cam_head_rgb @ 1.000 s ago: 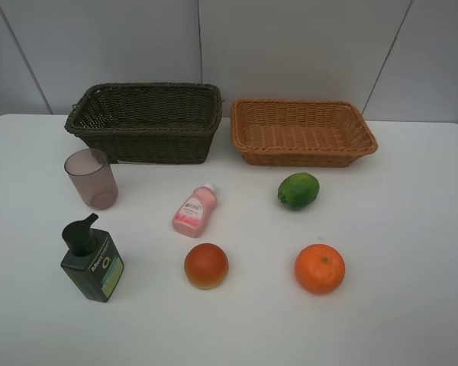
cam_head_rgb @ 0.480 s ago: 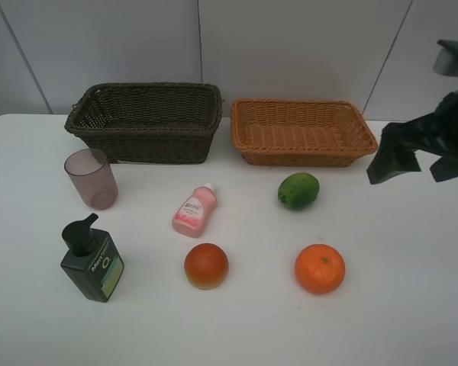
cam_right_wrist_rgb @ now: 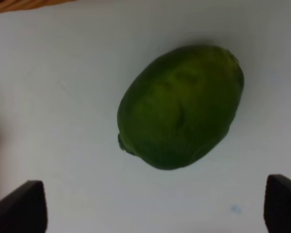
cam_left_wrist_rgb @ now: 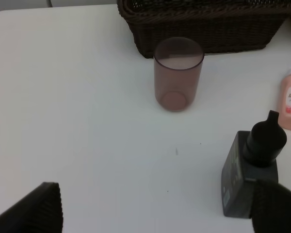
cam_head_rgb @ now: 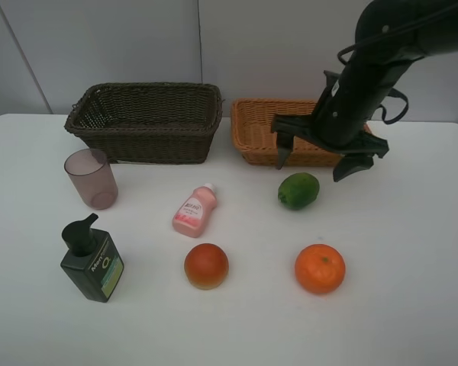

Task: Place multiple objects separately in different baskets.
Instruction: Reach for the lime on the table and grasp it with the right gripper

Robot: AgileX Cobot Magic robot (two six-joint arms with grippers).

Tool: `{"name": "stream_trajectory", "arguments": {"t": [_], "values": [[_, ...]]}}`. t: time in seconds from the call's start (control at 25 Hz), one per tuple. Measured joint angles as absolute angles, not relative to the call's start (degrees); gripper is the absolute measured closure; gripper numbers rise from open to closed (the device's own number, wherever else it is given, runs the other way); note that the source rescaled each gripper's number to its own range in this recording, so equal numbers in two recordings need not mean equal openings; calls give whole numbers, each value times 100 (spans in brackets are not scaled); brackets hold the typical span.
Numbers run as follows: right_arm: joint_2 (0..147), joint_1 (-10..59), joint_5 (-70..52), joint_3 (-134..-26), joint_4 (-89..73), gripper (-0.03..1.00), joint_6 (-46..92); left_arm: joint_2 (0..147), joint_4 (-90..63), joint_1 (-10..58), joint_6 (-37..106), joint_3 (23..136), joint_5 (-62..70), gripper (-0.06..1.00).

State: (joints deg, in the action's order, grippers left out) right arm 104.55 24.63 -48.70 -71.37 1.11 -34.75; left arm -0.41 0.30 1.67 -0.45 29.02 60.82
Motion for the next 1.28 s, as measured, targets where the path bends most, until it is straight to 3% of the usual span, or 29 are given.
{"name": "stream_trajectory", "arguments": {"t": [0.56,1.28], "values": [[11163,2717,-4457,-7337,1366,5,-5764,-41,30,167,-45,2902,6082,-6],[11836,2717,-4060,-7357,1373,5,-6189,-41,30,167,-45,2902,6082,-6]]}}
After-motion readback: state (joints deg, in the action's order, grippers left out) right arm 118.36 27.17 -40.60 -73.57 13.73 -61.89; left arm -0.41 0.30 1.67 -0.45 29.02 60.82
